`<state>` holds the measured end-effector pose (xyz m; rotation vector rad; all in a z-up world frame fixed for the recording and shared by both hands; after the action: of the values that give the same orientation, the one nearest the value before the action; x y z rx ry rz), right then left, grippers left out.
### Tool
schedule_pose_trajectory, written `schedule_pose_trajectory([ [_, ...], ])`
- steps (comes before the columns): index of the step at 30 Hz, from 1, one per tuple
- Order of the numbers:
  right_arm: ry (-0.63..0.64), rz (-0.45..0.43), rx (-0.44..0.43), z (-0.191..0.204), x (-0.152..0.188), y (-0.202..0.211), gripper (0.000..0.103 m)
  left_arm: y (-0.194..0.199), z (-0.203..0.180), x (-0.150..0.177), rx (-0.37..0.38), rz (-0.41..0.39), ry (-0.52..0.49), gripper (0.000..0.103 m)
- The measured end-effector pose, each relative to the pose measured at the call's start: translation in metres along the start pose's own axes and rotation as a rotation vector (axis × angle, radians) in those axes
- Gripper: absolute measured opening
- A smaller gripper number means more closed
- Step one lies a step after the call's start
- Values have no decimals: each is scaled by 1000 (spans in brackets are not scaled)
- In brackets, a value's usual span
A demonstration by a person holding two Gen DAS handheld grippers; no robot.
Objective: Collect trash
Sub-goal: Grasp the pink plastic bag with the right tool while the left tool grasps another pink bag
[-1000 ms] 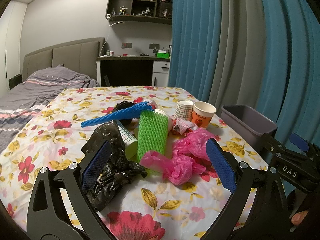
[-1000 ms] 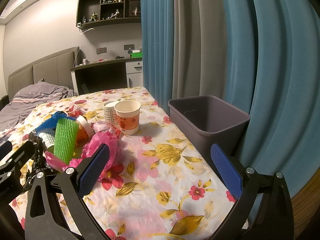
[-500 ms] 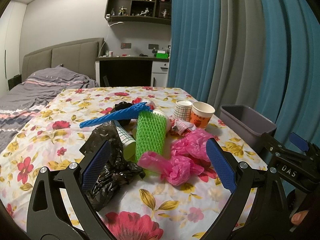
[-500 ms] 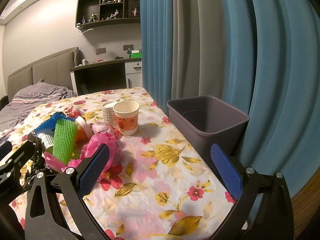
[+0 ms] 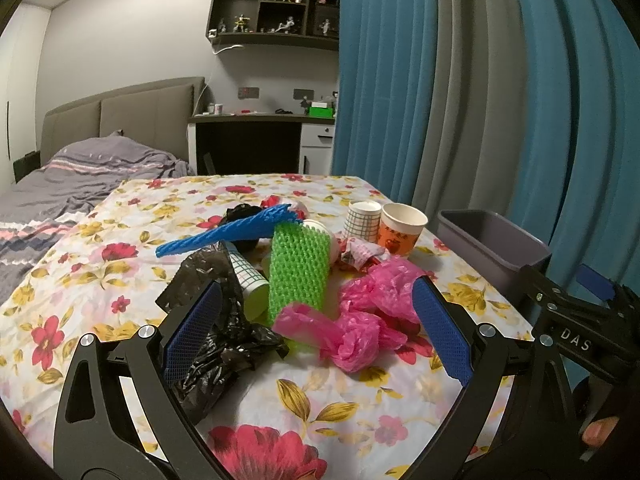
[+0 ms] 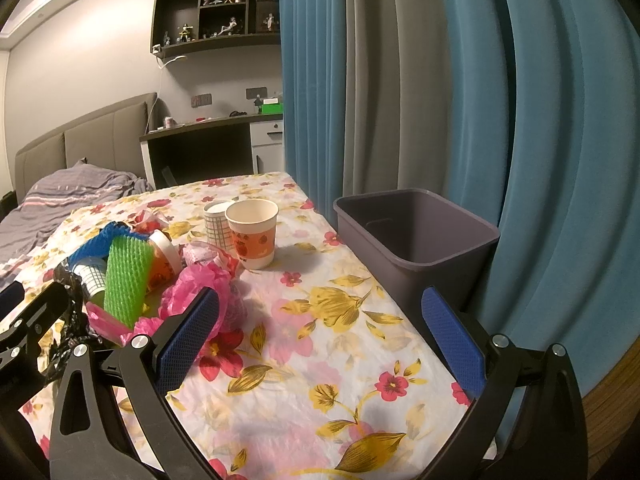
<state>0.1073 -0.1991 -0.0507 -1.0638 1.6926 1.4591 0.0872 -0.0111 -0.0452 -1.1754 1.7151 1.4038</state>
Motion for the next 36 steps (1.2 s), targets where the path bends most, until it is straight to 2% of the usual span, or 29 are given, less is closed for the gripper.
schedule_pose_trajectory([
  [4,10,3,-26,5,1,-5,97,0,6,-1,-7,-11,12,94],
  [9,27,8,-65,20,6,-15,95,3,34,-1,-42,-13,39,94],
  [16,56,40,-182,59,13,-37,90,7,81,0,-99,-20,80,94],
  [19,72,51,-215,73,12,-45,78,9,93,4,-99,-19,91,94],
  [22,84,78,-236,84,14,-56,74,9,96,8,-92,-9,89,94],
  [27,95,109,-267,95,17,-69,62,5,84,13,-63,3,55,90],
  [32,91,162,-330,102,25,-82,24,1,72,16,-31,19,44,85],
  [36,104,150,-340,100,29,-78,9,-3,60,19,-6,36,29,77],
])
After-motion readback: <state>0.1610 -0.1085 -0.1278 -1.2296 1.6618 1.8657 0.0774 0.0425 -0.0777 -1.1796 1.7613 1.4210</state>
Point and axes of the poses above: each gripper's, at about its wrist camera, not at the fingertips, and y roughly against the way its jaws point, z to its left, x to its underside, the point moved 9 cm from there along -y, roughly the way its jaws point, and after that the axes turned 11 degrees about y, right-handed, at the moved point
